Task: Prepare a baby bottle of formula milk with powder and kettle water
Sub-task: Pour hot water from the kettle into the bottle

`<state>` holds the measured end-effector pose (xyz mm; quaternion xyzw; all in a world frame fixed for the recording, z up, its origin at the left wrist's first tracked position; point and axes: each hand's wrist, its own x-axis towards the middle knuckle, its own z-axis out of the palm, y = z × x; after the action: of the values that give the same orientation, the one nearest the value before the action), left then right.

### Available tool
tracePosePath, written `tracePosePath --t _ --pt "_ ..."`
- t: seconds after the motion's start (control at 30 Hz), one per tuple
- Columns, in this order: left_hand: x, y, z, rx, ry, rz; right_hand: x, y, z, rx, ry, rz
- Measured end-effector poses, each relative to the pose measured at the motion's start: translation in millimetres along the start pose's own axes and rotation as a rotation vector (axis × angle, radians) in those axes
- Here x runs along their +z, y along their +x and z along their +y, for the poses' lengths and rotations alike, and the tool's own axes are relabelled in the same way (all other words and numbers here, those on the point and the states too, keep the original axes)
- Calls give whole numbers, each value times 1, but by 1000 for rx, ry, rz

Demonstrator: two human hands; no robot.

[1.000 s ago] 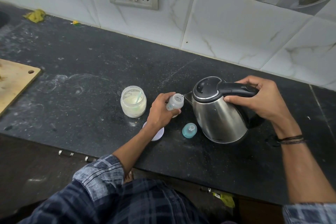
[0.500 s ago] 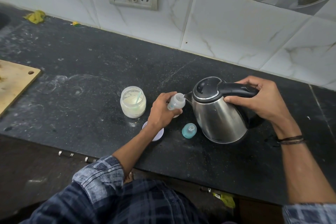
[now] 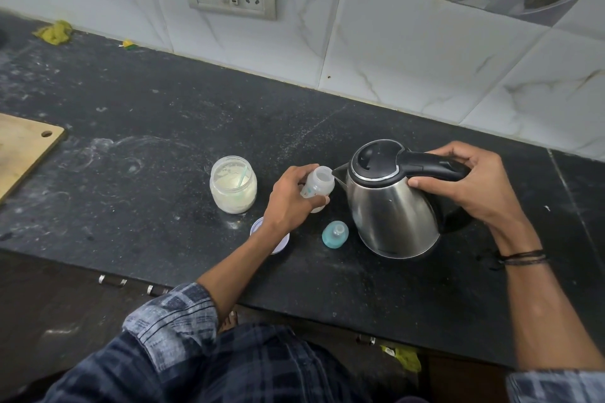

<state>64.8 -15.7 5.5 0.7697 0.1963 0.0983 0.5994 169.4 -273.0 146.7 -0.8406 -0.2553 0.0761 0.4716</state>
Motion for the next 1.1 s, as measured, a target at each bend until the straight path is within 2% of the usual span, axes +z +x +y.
tracePosePath --t 0.27,0.63,0.93,1.1 --pt "6 -3 2 8 7 -16 -6 -19 12 10 63 107" --pt "4 -6 -8 16 23 22 2 -76 44 23 160 457" --pt "10 -13 -13 8 19 40 28 -113 58 3 115 690" --pt "14 -16 -14 7 5 40 43 -124 65 53 121 815"
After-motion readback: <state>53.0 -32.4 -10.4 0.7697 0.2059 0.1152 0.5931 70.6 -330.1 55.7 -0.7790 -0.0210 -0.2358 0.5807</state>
